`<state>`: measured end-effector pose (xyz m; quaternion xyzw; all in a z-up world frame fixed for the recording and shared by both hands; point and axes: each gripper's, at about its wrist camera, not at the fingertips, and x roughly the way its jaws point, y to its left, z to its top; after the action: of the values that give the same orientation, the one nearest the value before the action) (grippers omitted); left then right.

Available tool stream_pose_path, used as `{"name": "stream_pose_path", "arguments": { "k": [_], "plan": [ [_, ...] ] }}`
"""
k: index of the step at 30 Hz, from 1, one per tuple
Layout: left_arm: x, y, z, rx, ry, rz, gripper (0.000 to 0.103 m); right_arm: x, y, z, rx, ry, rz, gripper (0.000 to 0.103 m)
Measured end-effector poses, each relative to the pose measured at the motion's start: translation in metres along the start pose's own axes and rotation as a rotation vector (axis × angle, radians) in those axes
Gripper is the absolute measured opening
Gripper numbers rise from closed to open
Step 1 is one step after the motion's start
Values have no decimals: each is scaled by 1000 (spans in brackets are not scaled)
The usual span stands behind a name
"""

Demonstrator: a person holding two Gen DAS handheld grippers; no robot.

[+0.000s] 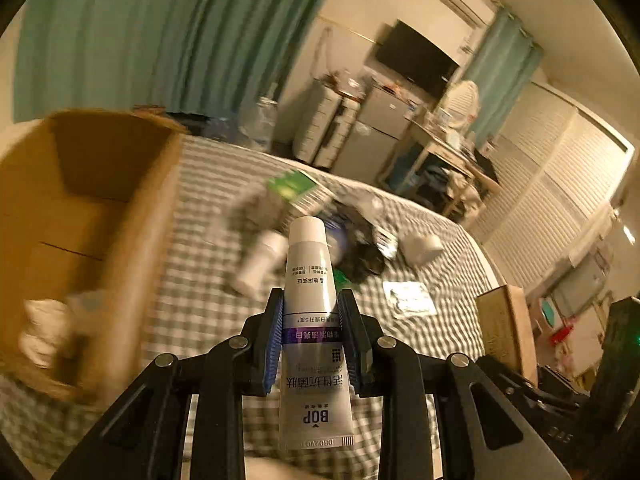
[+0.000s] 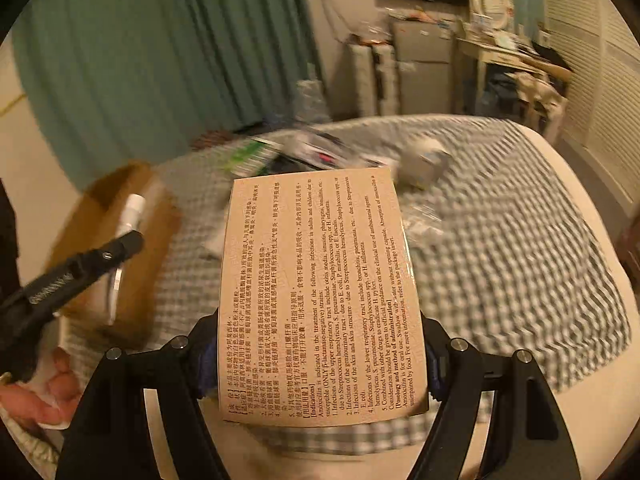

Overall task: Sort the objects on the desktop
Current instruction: 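Drop the cream tube and leaflet into the cardboard box, open both grippers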

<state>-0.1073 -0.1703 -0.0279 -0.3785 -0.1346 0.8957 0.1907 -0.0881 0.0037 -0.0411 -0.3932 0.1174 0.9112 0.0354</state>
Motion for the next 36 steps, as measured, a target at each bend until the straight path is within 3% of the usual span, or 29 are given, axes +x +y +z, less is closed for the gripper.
{"name": "stream_pose_path", "arguments": {
  "k": [5,12,18,22,24,25,26,28,32,36],
  "plan": [
    [-44,52,26,-63,-30,34,27,-2,73,23,-95,-4,121,75],
    [-82,131,40,-70,-39,163,27,10,191,45,-183,22,286,75],
    [-69,171,34,-31,-13,218,27,60,239,54,-146,109,267,75],
    [-59,188,32,-50,3,159,27,87,241,65,-48,148,264,75],
    [-63,194,30,-49,-7,156,37,92,243,69,20,146,279,87],
    [-64,196,28,-37,0,163,58,98,241,70,65,158,273,103],
    [-64,196,27,-22,15,172,67,99,243,70,86,166,268,103],
    [-69,195,24,12,25,188,67,98,244,66,111,181,253,103],
    [-95,190,19,38,-23,188,80,73,232,52,147,130,195,103],
    [-114,168,21,59,-42,230,87,27,209,40,101,16,84,103]
  ]
}}
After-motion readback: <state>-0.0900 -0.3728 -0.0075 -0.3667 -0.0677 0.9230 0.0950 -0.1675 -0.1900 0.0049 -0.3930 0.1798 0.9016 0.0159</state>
